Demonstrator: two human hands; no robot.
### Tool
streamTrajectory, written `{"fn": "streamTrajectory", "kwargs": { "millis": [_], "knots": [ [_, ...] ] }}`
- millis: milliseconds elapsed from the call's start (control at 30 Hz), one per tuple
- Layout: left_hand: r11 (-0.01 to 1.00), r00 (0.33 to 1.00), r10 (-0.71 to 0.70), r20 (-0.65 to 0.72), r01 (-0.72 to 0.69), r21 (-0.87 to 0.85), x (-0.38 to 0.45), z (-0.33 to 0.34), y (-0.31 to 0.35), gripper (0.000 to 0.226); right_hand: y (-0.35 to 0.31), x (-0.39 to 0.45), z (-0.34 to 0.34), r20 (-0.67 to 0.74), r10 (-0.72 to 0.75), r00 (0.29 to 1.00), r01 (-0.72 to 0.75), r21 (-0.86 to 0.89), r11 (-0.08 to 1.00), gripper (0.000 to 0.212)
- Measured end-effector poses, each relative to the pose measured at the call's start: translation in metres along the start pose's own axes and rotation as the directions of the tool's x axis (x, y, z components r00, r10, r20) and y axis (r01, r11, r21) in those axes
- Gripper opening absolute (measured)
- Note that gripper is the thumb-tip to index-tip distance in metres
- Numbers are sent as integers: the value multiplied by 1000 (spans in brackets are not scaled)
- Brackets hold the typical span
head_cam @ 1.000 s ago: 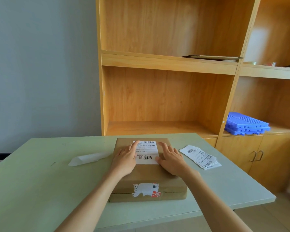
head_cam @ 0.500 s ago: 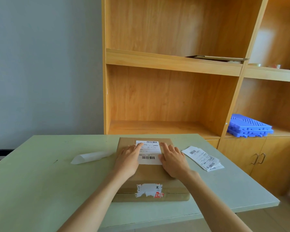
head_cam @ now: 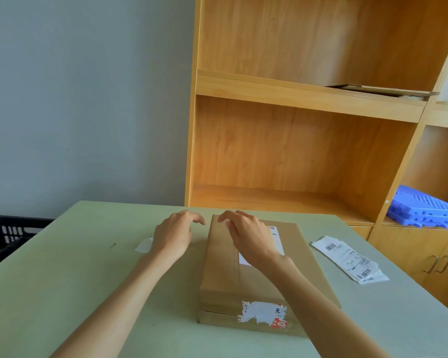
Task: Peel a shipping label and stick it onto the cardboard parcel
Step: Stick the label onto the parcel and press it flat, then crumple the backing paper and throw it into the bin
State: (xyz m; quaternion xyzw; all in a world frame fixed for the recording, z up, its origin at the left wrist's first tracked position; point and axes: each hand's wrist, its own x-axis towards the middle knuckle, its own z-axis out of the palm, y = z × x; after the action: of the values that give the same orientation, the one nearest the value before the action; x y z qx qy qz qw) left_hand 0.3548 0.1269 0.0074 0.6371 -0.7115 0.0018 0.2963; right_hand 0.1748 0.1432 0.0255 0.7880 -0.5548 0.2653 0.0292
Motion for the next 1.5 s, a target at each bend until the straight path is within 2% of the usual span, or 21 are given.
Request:
{"fn": "streamTrajectory", "kwargs": {
  "millis": [367,567,733,867,967,1200,1400,1500],
  "knots": [
    [993,993,-112,32,111,41,13,2,-68,62,-41,48,45,112,-91,990,97,-57,994,29],
    [989,988,-137,69,134,56,13,11,-95,62,-51,66,73,227,-65,972,88,-91,992,30],
    [996,993,-79,92,82,-34,14,26,-123,27,-57,82,94,444,-64,894,147,-156,977,41],
    [992,976,-88,199,104,-70,11,32,-135,40,-66,93,108,557,-55,829,207,-214,954,49],
    [990,968,-75,240,100,-96,8,33,-141,46,-69,95,117,606,-57,794,250,-240,938,45],
    [989,982,-64,179,86,-118,6,32,-140,18,-74,95,117,566,-99,819,275,-235,932,24],
    [993,989,-48,141,63,-101,6,26,-134,13,-78,90,108,528,-90,845,261,-259,930,26],
    [996,998,-24,57,29,-86,7,16,-129,10,-79,85,102,456,-120,882,259,-256,931,23]
  ]
}}
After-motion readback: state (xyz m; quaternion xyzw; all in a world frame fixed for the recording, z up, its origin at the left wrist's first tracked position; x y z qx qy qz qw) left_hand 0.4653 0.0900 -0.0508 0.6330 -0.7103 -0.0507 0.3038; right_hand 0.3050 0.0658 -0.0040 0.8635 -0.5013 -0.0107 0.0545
